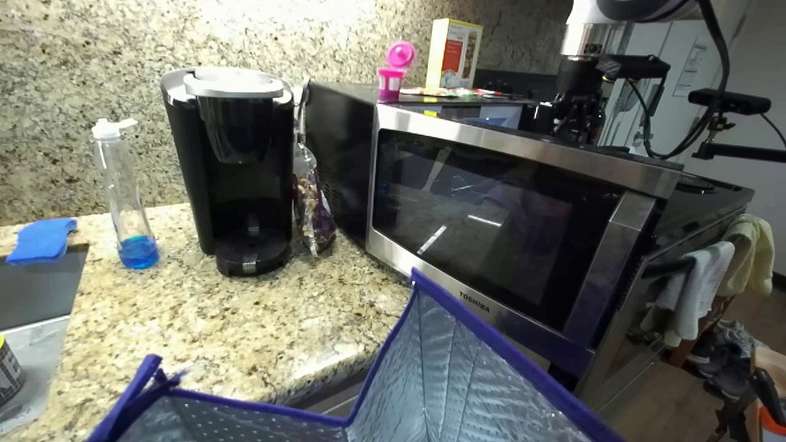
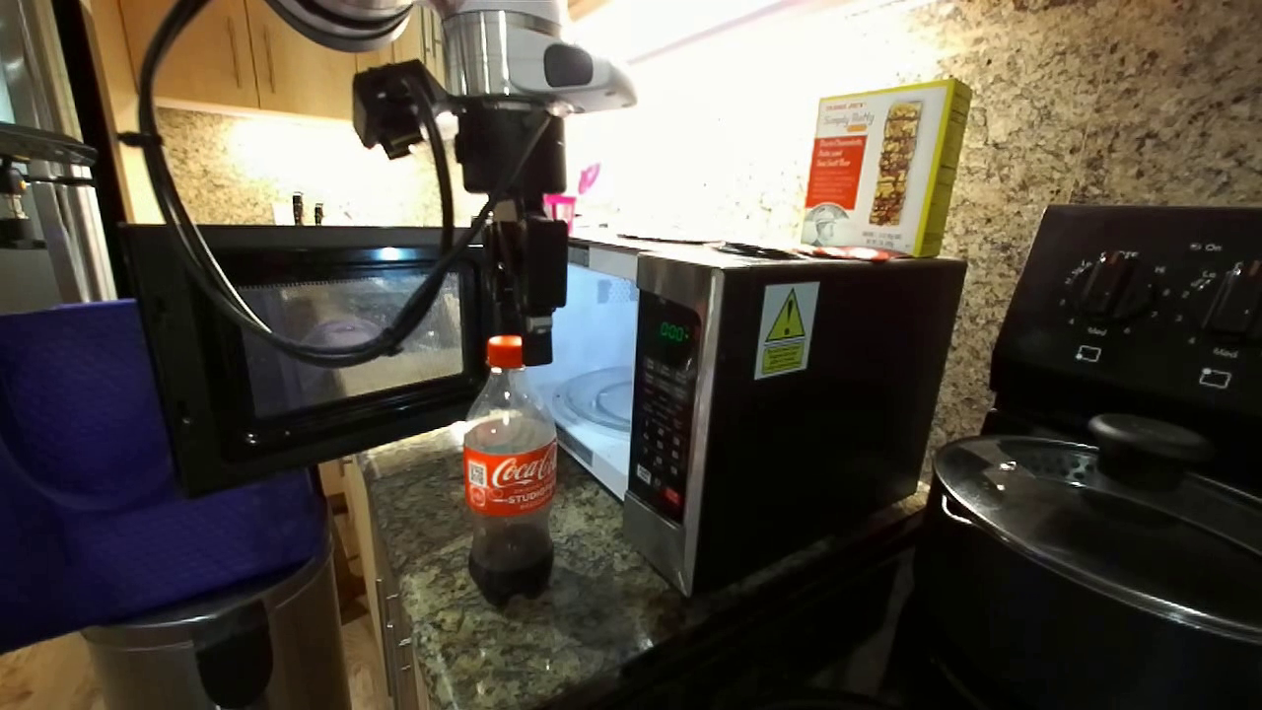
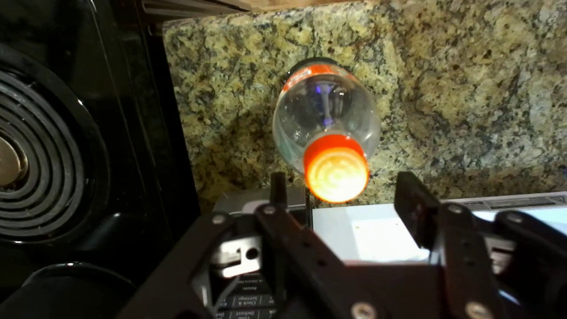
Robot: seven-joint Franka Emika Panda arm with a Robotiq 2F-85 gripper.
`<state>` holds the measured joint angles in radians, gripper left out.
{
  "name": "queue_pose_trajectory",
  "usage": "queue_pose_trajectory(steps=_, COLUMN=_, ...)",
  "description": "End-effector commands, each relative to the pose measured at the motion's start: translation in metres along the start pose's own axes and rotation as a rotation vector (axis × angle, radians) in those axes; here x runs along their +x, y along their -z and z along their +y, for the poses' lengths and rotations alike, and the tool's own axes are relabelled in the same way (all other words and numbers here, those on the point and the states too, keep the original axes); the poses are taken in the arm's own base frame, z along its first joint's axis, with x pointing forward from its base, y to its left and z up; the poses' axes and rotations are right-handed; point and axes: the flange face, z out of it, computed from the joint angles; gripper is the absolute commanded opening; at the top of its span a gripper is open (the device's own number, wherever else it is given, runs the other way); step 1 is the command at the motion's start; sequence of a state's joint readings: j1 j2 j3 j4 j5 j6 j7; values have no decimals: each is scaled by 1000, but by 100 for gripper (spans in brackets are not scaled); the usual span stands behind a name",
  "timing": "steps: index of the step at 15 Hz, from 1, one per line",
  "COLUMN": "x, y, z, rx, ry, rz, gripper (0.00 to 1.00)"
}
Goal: Move the Coke bottle away from the microwave
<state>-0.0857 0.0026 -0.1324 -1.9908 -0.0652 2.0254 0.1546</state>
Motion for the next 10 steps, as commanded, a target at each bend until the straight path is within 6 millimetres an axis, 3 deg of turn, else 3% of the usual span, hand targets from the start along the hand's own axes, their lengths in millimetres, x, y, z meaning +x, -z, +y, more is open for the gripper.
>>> queue_pose_trajectory(steps=1, x=3, y=0, z=7, rx=26, ry=-9, rz=-26, gripper=34)
queue_pose_trajectory(steps=5, x=-1, y=-3, z=11, rx=32, ry=-27, rz=-51, gripper=10)
queue_pose_trajectory(steps=10, x=-3, y=0, z=13, rx=33, ry=-27, rz=-51, gripper=10)
